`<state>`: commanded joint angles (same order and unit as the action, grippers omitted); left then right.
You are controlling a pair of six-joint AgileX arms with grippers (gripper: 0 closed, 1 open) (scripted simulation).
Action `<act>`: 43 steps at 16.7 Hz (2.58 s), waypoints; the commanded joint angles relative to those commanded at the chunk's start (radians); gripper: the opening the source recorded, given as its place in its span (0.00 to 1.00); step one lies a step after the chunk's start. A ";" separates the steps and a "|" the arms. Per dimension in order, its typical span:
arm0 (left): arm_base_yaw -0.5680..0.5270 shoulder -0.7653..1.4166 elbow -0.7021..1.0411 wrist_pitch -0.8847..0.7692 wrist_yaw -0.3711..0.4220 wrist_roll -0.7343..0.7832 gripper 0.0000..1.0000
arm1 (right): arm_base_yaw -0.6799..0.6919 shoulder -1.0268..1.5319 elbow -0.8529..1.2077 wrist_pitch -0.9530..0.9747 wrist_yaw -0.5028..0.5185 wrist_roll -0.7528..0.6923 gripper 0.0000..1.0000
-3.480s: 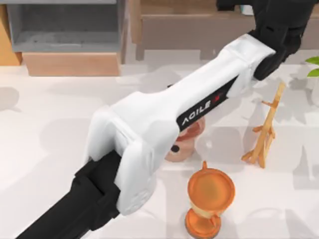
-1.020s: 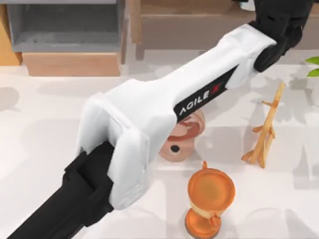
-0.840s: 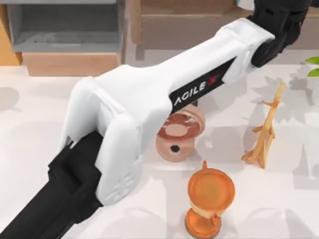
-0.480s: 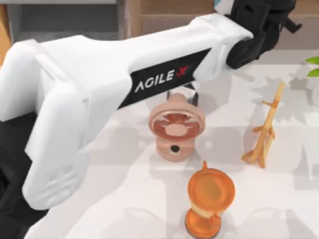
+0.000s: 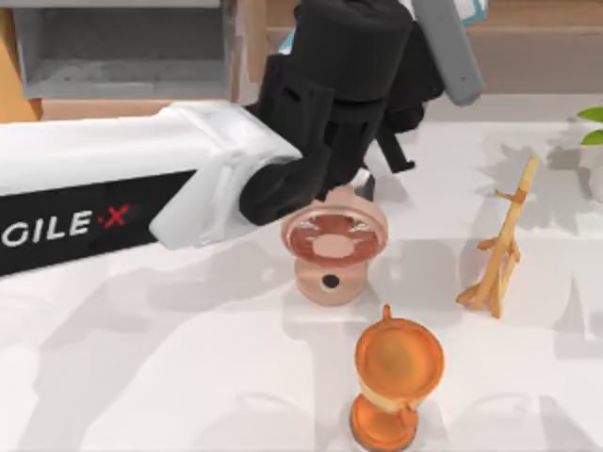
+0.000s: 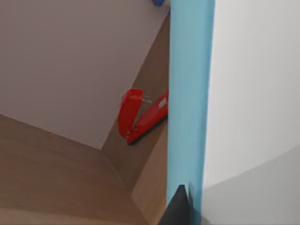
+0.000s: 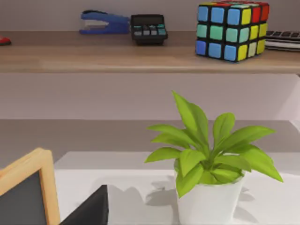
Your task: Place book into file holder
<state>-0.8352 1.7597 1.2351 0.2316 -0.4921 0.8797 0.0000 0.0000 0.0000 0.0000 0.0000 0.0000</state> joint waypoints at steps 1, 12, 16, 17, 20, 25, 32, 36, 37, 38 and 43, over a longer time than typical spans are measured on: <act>0.018 -0.056 -0.085 0.021 0.017 0.053 0.00 | 0.000 0.000 0.000 0.000 0.000 0.000 1.00; 0.450 -0.192 -0.574 0.353 0.197 0.535 0.00 | 0.000 0.000 0.000 0.000 0.000 0.000 1.00; 0.569 -0.082 -0.538 0.472 0.273 0.622 0.00 | 0.000 0.000 0.000 0.000 0.000 0.000 1.00; 0.586 -0.054 -0.525 0.493 0.290 0.635 0.00 | 0.000 0.000 0.000 0.000 0.000 0.000 1.00; 0.606 -0.002 -0.504 0.523 0.318 0.652 0.00 | 0.000 0.000 0.000 0.000 0.000 0.000 1.00; 0.602 -0.005 -0.508 0.521 0.317 0.653 0.00 | 0.000 0.000 0.000 0.000 0.000 0.000 1.00; 0.624 0.089 -0.399 0.515 0.330 0.657 0.00 | 0.000 0.000 0.000 0.000 0.000 0.000 1.00; 0.622 0.104 -0.388 0.513 0.335 0.657 0.00 | 0.000 0.000 0.000 0.000 0.000 0.000 1.00; 0.622 0.104 -0.388 0.513 0.335 0.657 0.00 | 0.000 0.000 0.000 0.000 0.000 0.000 1.00; 0.622 0.104 -0.388 0.513 0.335 0.657 0.08 | 0.000 0.000 0.000 0.000 0.000 0.000 1.00; 0.622 0.104 -0.388 0.513 0.335 0.657 0.45 | 0.000 0.000 0.000 0.000 0.000 0.000 1.00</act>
<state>-0.2133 1.8637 0.8474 0.7446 -0.1571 1.5364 0.0000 0.0000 0.0000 0.0000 0.0000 0.0000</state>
